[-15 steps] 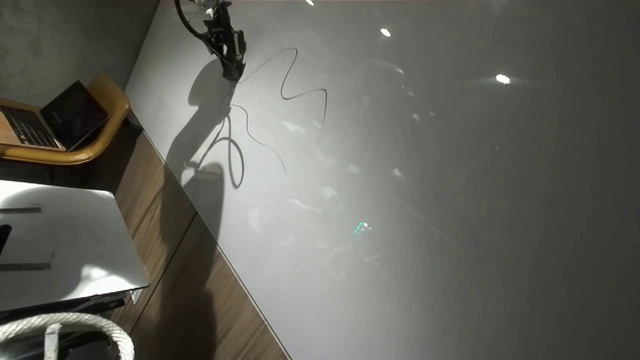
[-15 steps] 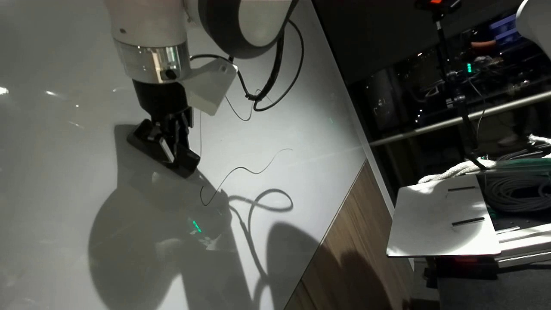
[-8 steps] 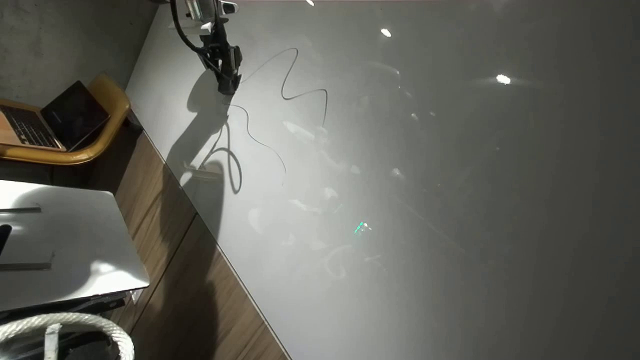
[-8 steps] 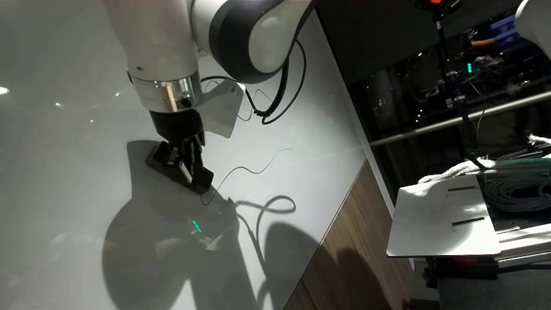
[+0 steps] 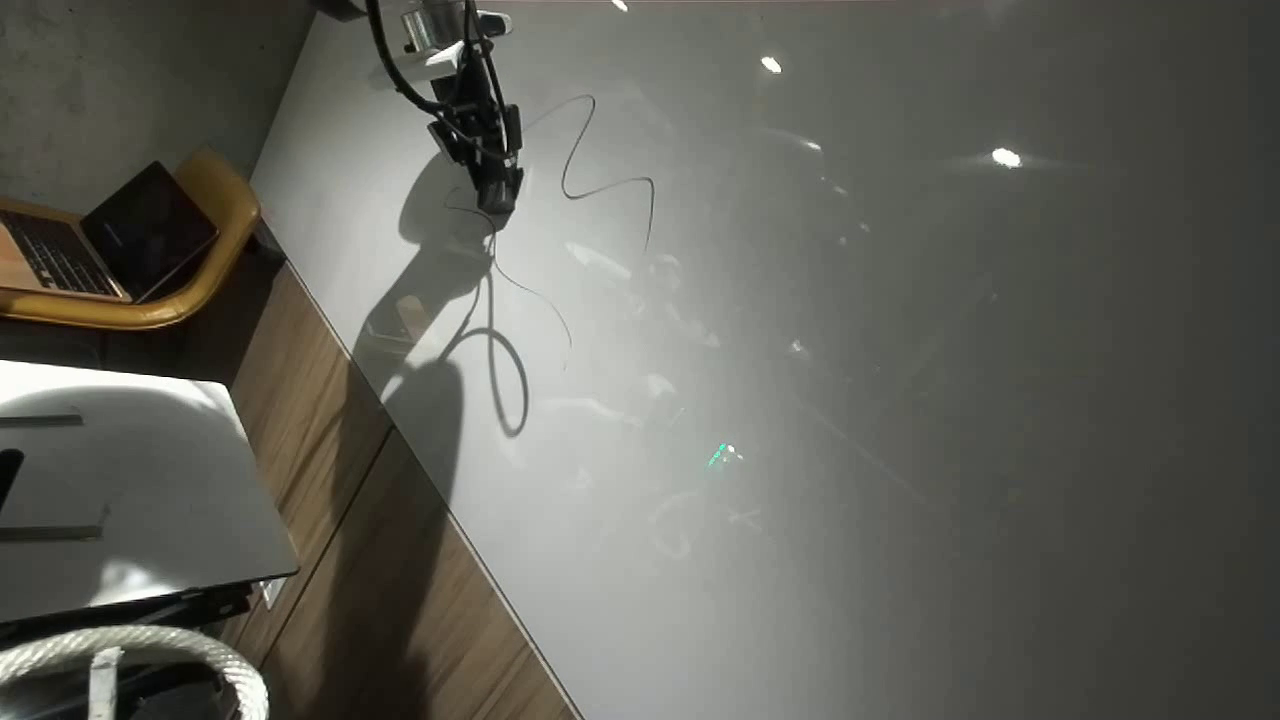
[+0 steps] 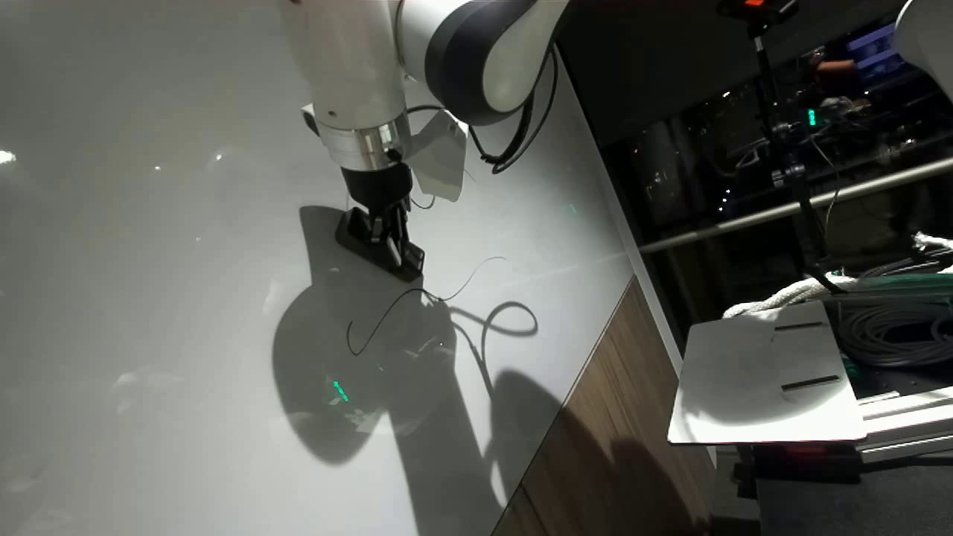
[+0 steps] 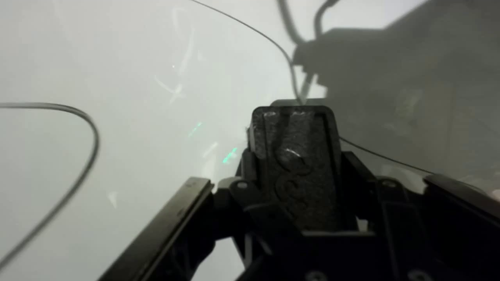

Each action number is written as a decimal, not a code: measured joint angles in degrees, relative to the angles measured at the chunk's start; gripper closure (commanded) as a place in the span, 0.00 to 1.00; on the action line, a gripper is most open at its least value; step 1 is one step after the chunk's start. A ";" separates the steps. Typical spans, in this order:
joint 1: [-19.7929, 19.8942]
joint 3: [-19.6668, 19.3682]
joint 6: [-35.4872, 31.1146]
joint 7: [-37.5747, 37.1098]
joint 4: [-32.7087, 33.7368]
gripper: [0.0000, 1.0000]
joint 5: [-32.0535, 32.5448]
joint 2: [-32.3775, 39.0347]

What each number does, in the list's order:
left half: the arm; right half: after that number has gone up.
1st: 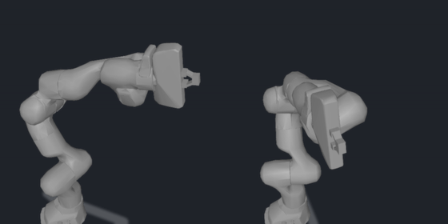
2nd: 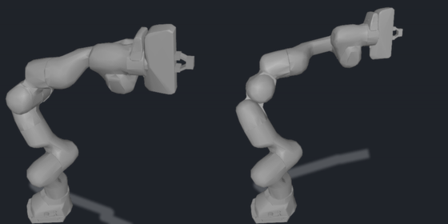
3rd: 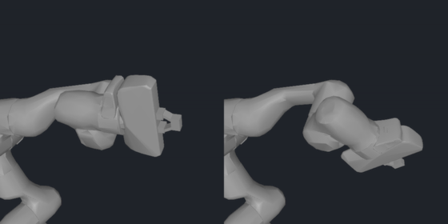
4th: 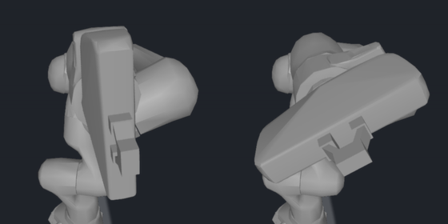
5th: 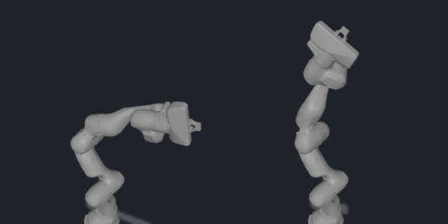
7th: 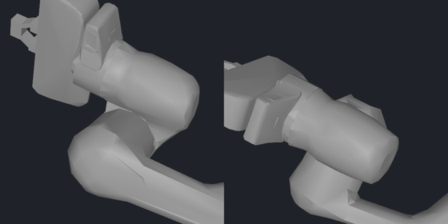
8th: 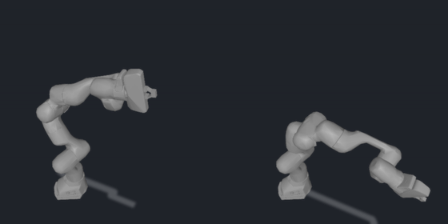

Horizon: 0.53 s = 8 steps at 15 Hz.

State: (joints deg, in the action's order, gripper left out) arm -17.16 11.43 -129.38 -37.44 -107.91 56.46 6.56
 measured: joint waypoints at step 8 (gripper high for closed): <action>7.62 -2.12 0.01 3.25 -2.49 0.70 0.33 -14.22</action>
State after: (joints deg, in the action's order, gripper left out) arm -9.54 9.31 -129.37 -34.19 -110.40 56.80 -7.66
